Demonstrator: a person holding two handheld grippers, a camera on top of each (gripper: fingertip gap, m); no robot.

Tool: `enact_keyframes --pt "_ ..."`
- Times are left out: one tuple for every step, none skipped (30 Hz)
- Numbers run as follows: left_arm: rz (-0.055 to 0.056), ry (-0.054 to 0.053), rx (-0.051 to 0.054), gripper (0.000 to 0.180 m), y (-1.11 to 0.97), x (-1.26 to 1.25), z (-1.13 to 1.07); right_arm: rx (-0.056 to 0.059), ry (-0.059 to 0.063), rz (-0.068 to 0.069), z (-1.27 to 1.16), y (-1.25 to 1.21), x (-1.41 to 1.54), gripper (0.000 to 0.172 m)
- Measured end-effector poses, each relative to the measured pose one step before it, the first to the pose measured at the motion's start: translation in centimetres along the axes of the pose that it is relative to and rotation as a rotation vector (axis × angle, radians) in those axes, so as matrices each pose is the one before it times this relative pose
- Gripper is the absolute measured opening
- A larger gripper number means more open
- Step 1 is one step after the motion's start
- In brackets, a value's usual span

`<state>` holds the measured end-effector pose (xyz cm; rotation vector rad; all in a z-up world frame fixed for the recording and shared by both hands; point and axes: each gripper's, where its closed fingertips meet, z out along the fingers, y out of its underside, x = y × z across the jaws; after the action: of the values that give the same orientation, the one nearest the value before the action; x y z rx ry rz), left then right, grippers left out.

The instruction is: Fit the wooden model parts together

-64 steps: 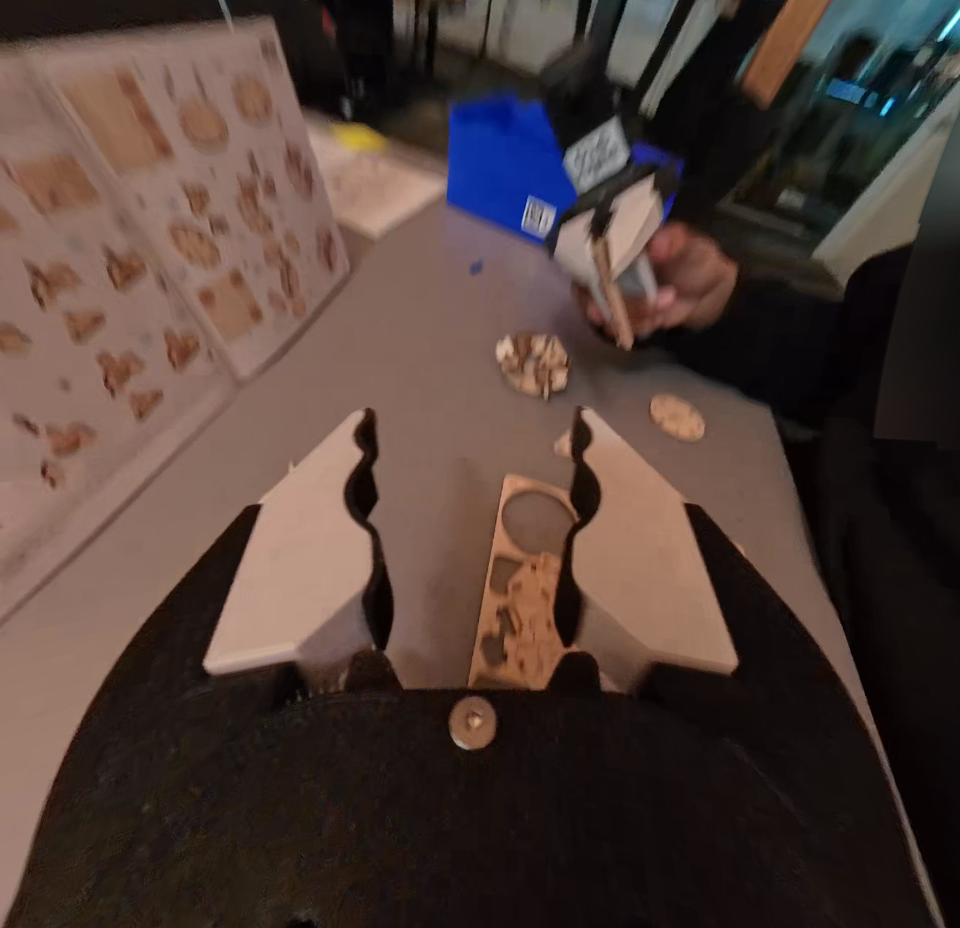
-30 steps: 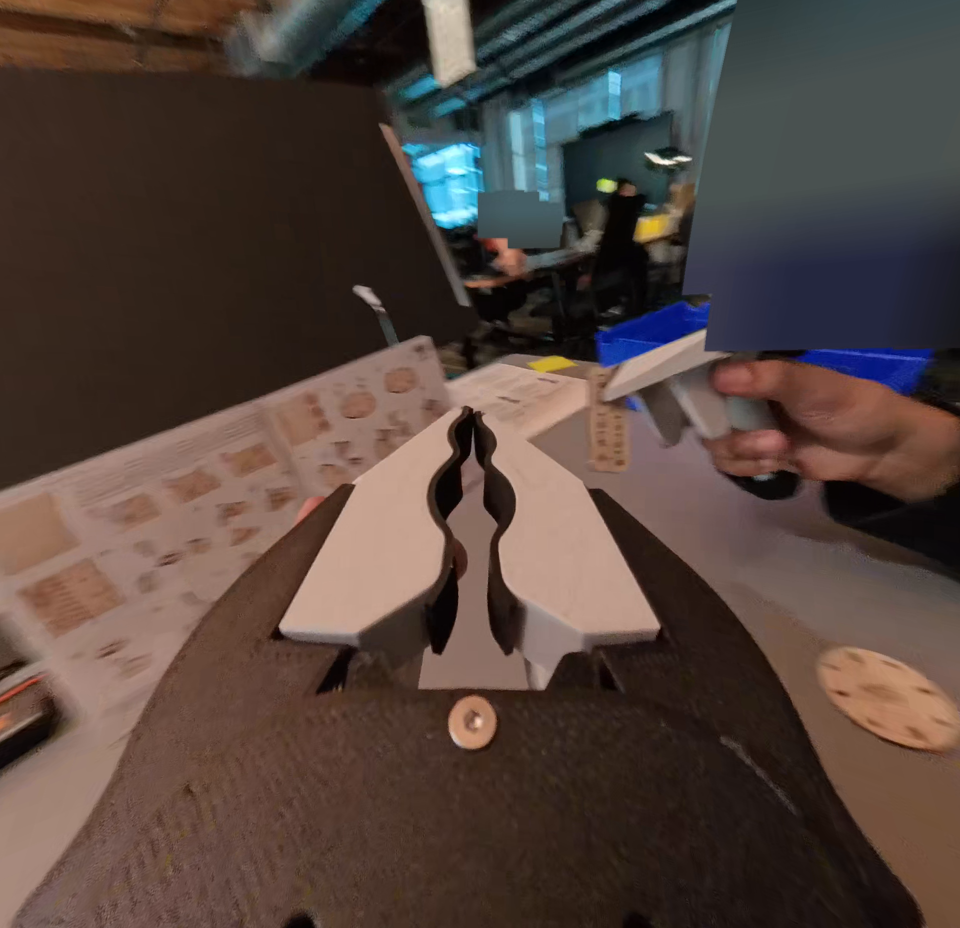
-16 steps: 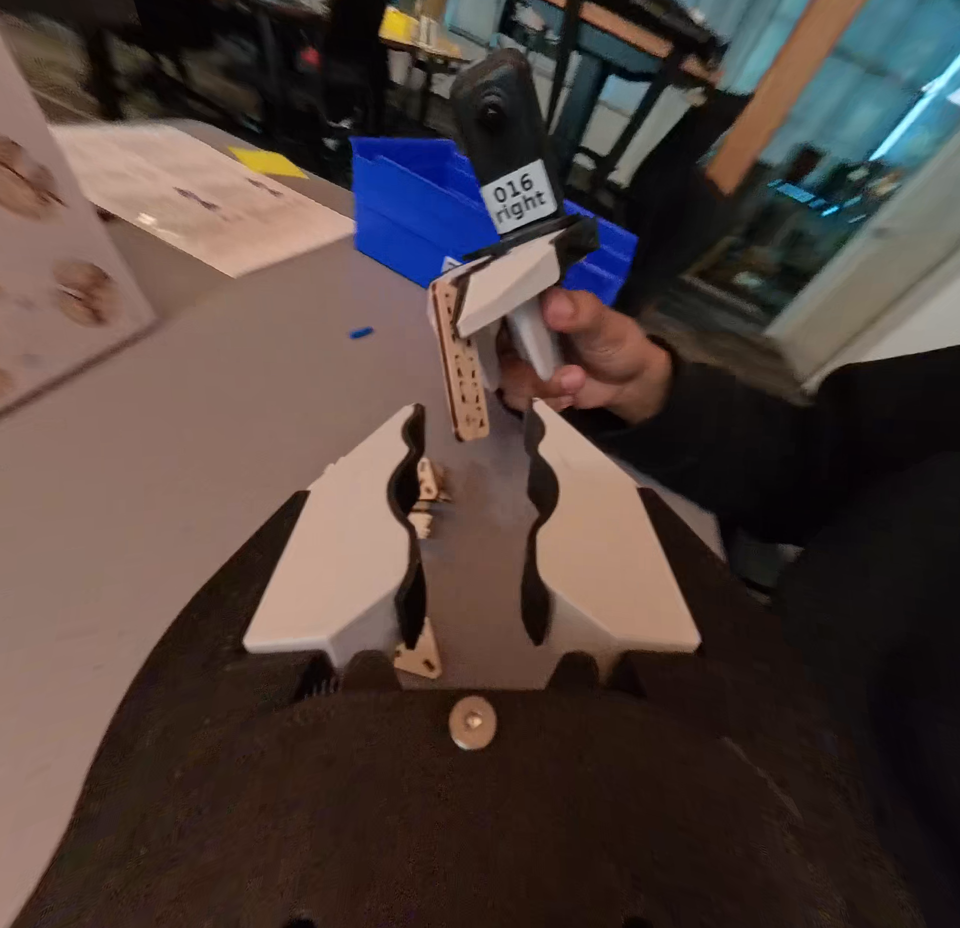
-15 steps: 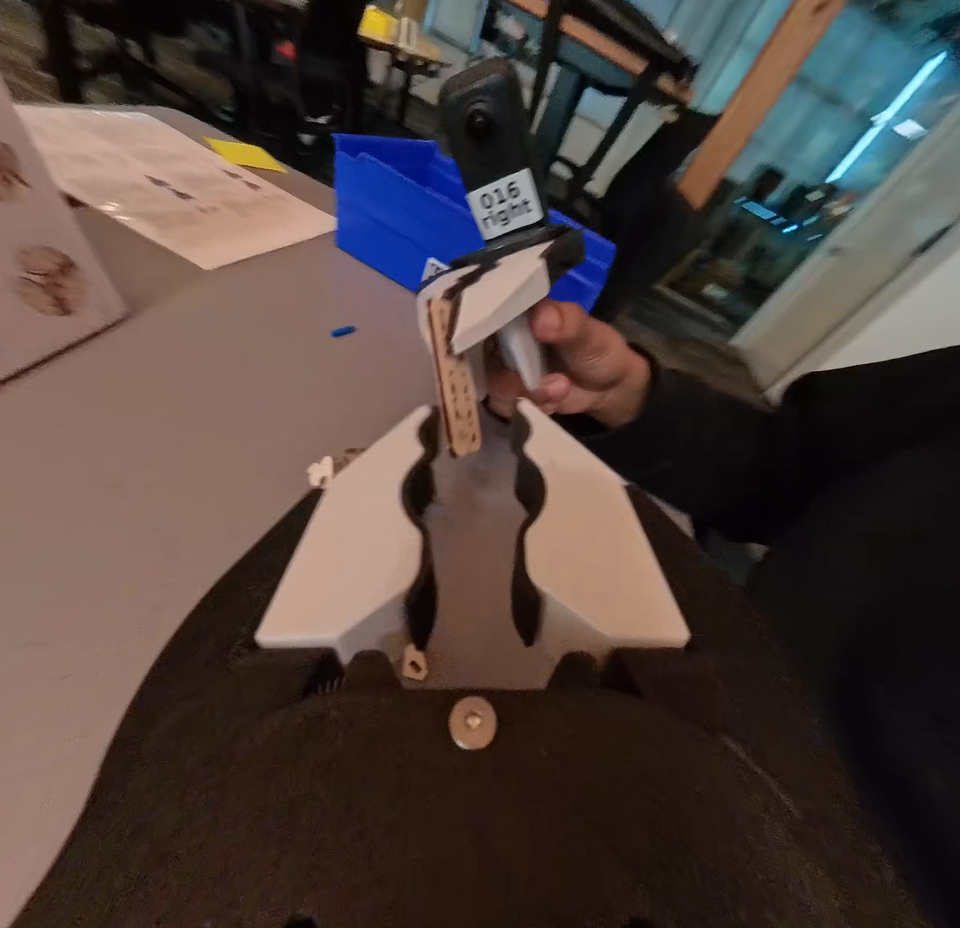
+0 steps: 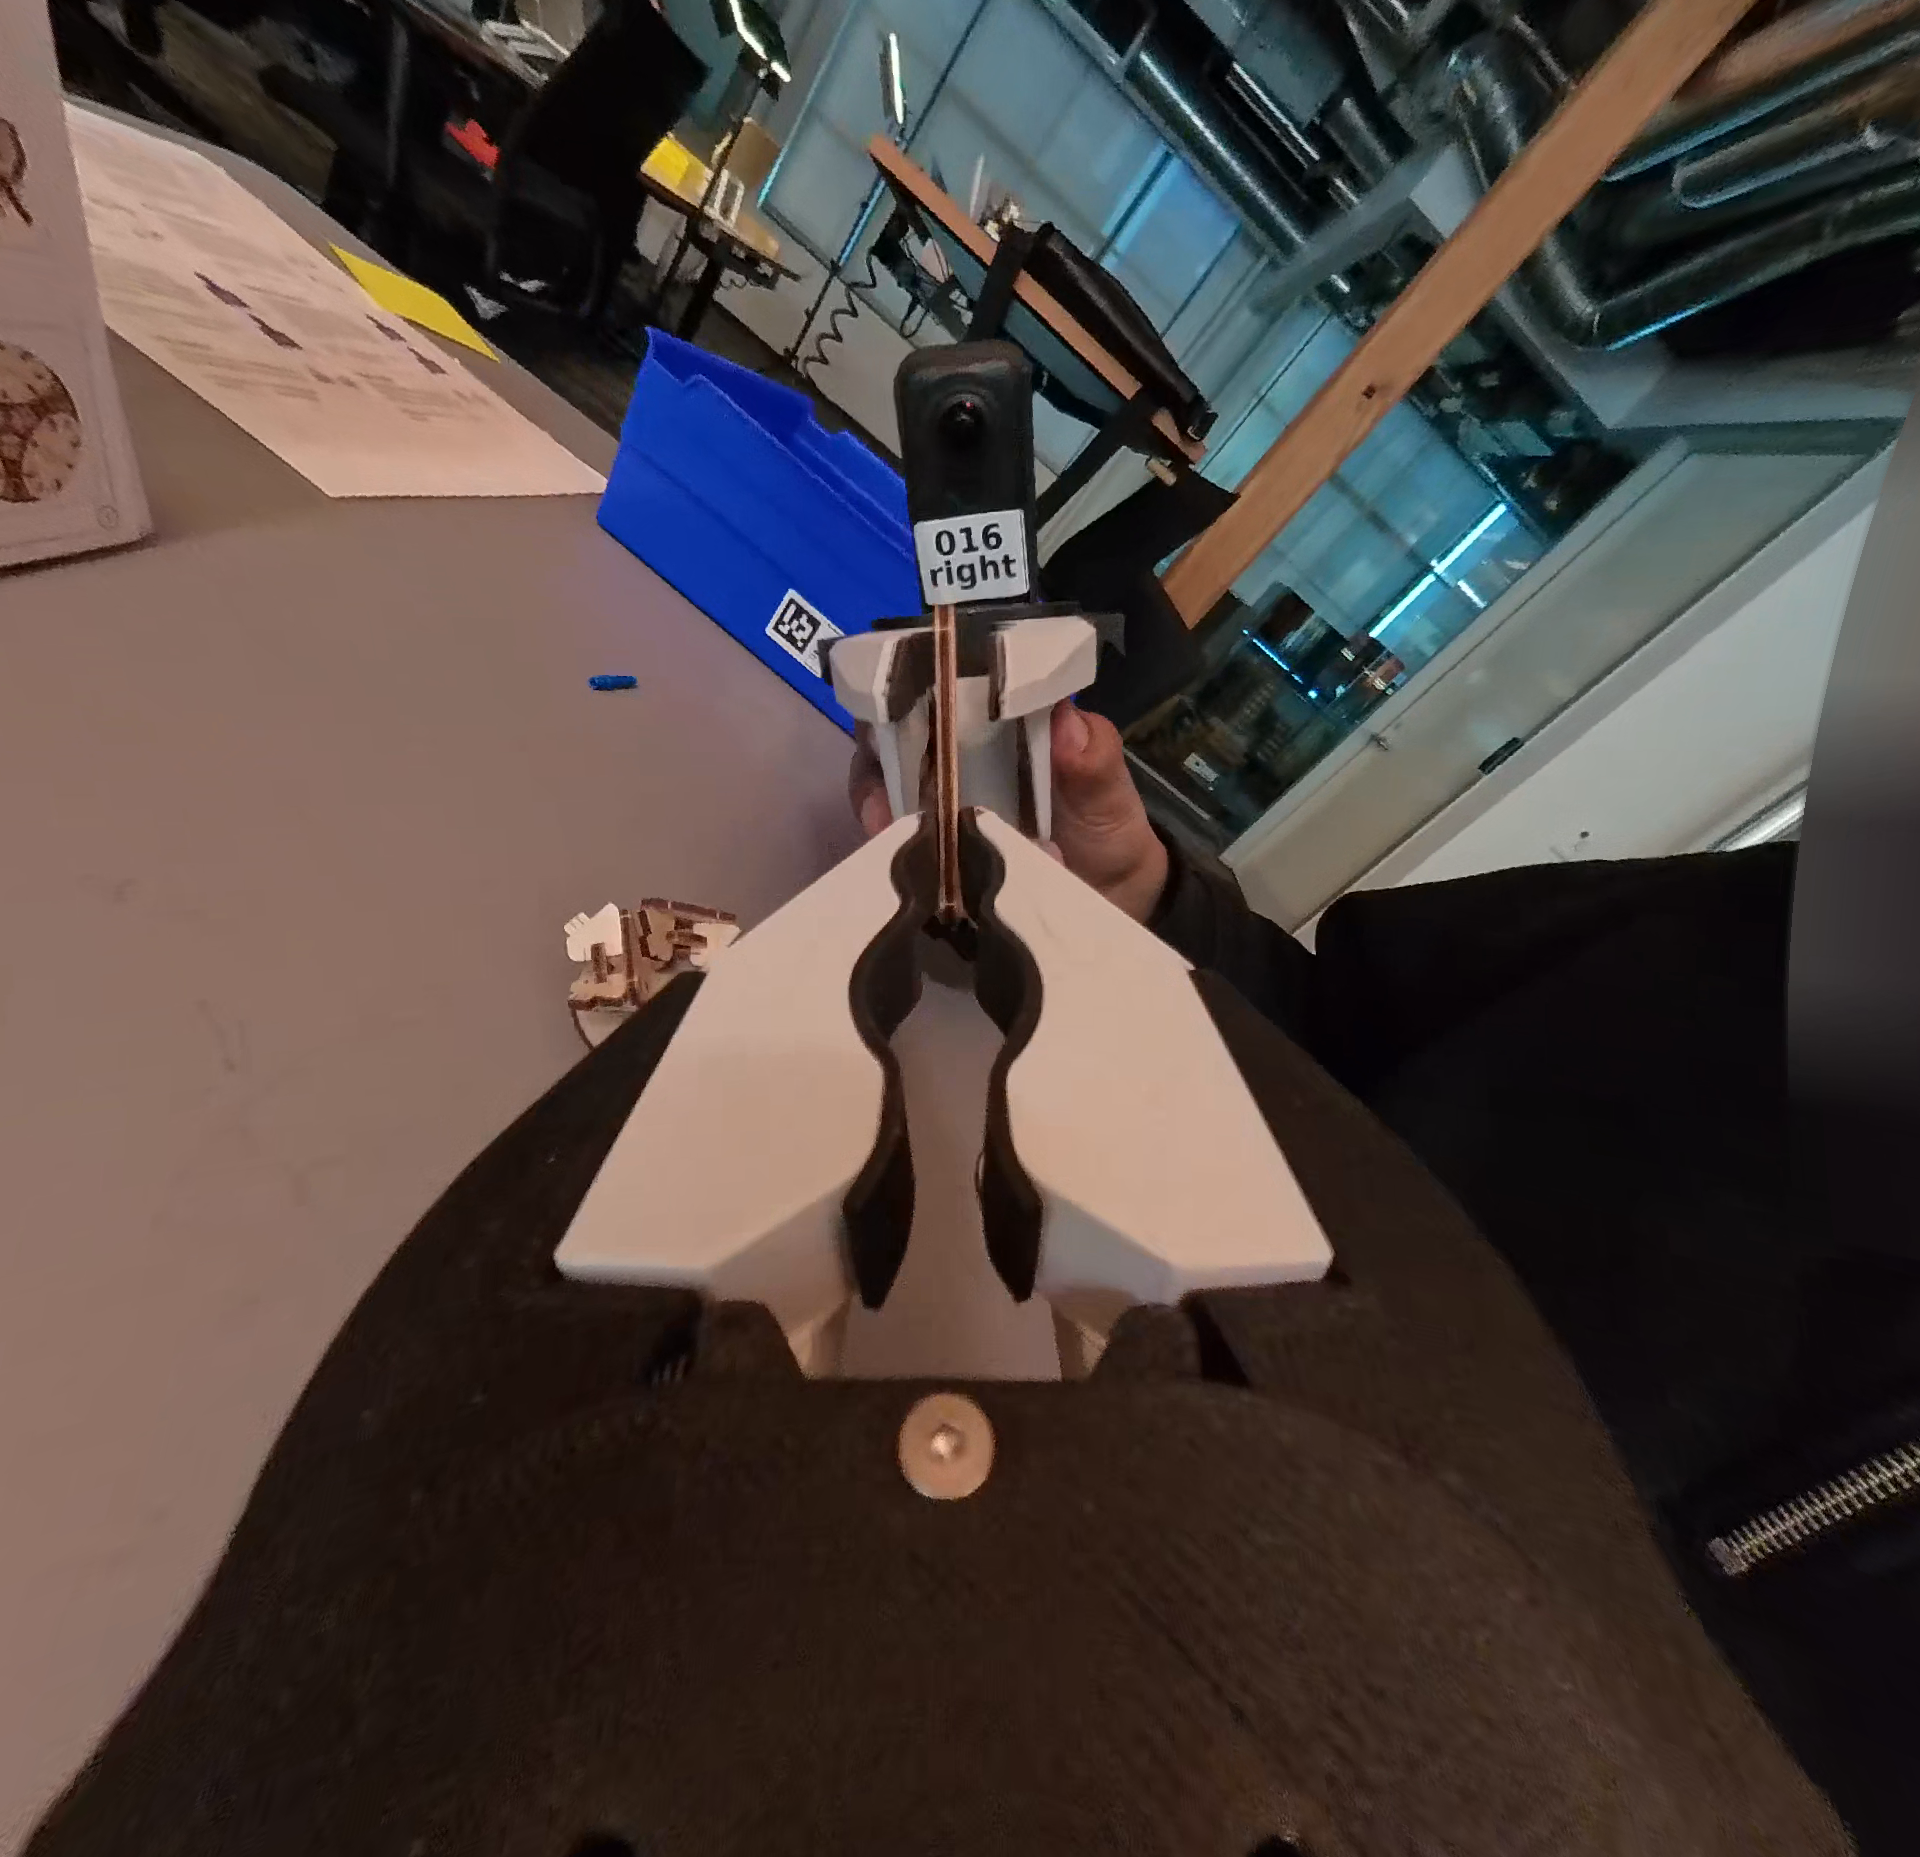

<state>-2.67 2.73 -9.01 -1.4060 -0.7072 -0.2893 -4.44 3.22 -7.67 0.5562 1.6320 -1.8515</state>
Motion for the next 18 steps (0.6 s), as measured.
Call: enact_keyframes --pt "-0.0061 0.0074 -0.0092 0.000 0.266 0.030 0.155 0.0065 -0.0065 -0.0054 0.013 -0.091 -0.166 0.014" --pt "-0.0045 0.0064 -0.0128 0.001 0.312 0.033 0.175 0.0065 -0.0088 -0.0046 0.010 -0.077 -0.190 0.010" --pt "-0.0018 0.0024 -0.0105 0.000 0.293 -0.008 0.183 0.0050 -0.0062 -0.0018 0.014 -0.047 -0.137 0.008" --pt "0.0006 0.0063 -0.0088 0.000 0.260 0.085 0.154 -0.0012 0.0007 0.0017 0.019 0.048 0.002 0.004" --pt "0.0001 0.0101 -0.0076 0.000 0.206 0.144 0.127 -0.0088 0.0058 0.0003 0.006 0.128 0.091 0.000" --pt "0.0003 0.0038 -0.0075 0.000 0.165 0.065 0.070 -0.0112 0.0033 -0.0005 -0.016 0.139 0.040 0.000" --pt "0.0096 -0.0011 -0.0063 0.000 0.134 0.010 0.004 -0.0152 0.0014 0.0057 -0.012 0.163 0.027 0.000" --pt "0.0195 -0.0083 -0.0037 0.000 0.066 -0.066 -0.054 -0.0128 0.0019 0.0085 -0.004 0.133 0.006 0.000" --pt "0.0205 -0.0163 0.0067 0.006 -0.117 -0.133 -0.073 -0.0147 0.0038 0.0088 0.002 0.194 0.023 0.000" --pt "0.0171 -0.0189 0.0164 0.017 -0.264 -0.161 -0.111 -0.0213 -0.0021 0.0097 0.076 0.285 -0.074 0.000" --pt "0.0116 -0.0079 0.0150 0.022 -0.263 -0.029 -0.126 -0.0199 -0.0029 0.0073 0.102 0.281 -0.101 0.000" --pt "0.0009 -0.0003 0.0101 0.021 -0.192 0.034 -0.080 -0.0142 0.0037 0.0025 0.113 0.225 -0.023 0.000" --pt "-0.0056 0.0059 0.0022 0.020 -0.051 0.073 -0.021 -0.0164 0.0084 -0.0001 0.118 0.280 0.063 0.000" --pt "-0.0044 0.0114 -0.0056 0.016 0.095 0.126 0.024 -0.0167 0.0104 -0.0043 0.117 0.280 0.104 0.000" --pt "-0.0041 0.0072 -0.0076 0.011 0.158 0.030 0.055 -0.0135 0.0122 -0.0053 0.099 0.263 0.155 0.000" --pt "-0.0072 0.0029 -0.0064 0.003 0.187 -0.064 0.069 -0.0104 0.0042 -0.0041 0.054 0.252 0.036 0.000" --pt "-0.0131 0.0085 -0.0056 0.001 0.138 -0.016 0.053 0.0012 0.0023 0.0041 -0.050 0.095 -0.002 0.000" --pt "-0.0289 0.0202 -0.0124 0.001 0.127 0.160 0.114 0.0006 -0.0028 0.0001 -0.125 0.124 -0.113 0.000"
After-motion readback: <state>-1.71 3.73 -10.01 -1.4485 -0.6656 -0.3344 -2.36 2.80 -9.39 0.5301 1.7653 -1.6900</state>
